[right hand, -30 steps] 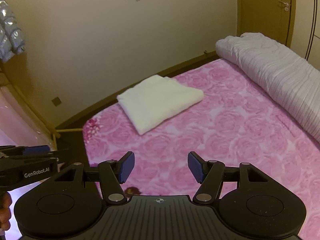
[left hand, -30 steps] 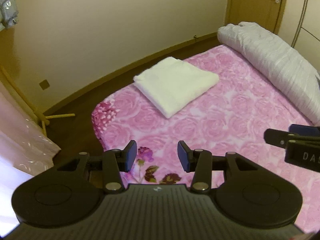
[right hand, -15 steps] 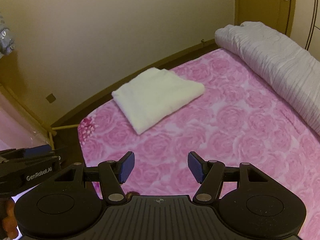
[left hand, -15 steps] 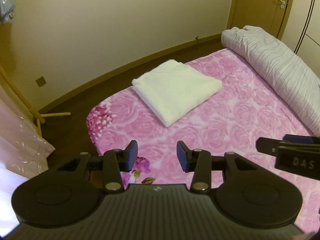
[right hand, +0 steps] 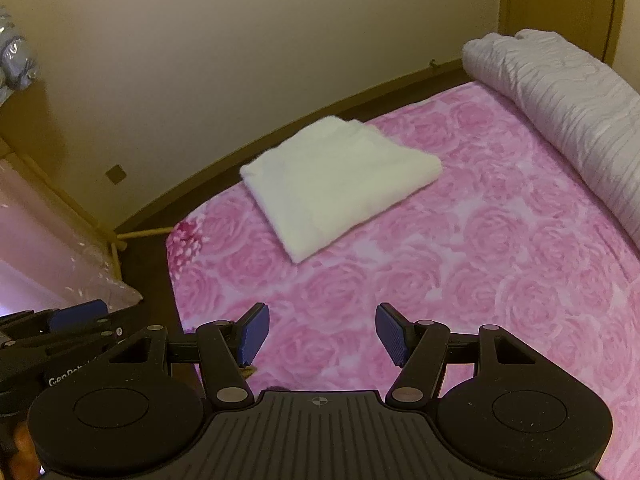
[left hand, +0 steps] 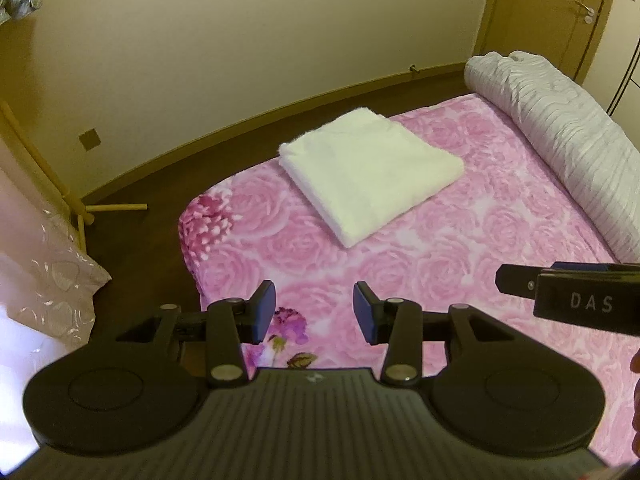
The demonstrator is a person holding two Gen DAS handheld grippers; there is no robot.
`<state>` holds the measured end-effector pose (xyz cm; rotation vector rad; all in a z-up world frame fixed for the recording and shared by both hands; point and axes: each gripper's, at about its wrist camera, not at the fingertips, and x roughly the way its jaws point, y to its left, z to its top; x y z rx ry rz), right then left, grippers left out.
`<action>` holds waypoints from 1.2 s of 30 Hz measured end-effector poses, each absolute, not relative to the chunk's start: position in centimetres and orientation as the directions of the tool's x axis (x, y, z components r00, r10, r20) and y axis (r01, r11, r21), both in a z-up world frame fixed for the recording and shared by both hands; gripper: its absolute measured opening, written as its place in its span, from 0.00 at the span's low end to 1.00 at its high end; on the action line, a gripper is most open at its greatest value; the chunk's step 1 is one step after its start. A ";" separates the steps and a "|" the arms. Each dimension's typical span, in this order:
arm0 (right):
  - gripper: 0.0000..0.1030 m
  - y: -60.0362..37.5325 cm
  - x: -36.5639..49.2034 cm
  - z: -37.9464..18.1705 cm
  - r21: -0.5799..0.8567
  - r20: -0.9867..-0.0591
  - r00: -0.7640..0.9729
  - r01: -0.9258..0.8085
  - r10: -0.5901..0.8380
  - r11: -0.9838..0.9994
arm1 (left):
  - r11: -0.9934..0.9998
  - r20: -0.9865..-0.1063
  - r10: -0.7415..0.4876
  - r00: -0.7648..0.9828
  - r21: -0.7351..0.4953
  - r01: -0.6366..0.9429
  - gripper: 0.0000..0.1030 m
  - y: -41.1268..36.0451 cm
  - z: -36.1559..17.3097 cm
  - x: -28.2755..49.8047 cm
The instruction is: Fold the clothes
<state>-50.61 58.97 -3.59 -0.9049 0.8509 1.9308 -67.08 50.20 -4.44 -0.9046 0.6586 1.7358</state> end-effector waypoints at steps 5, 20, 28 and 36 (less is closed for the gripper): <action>0.61 59.9 -50.2 -4.1 0.230 -0.833 -0.409 -0.869 0.373 -0.439 | -0.323 -0.822 0.535 -0.197 0.017 -0.946 0.38 51.6 -4.6 -66.5; 0.61 63.6 -48.4 -5.5 0.263 -0.839 -0.414 -0.876 0.353 -0.403 | -0.301 -0.849 0.496 -0.181 0.027 -0.953 0.38 55.4 -6.3 -64.8; 0.61 64.9 -48.4 -6.3 0.272 -0.845 -0.413 -0.879 0.339 -0.393 | -0.303 -0.861 0.477 -0.176 0.026 -0.953 0.38 56.6 -7.0 -64.9; 0.61 65.1 -48.6 -6.1 0.272 -0.842 -0.417 -0.876 0.343 -0.399 | -0.307 -0.852 0.496 -0.165 0.006 -0.952 0.38 56.7 -6.7 -65.1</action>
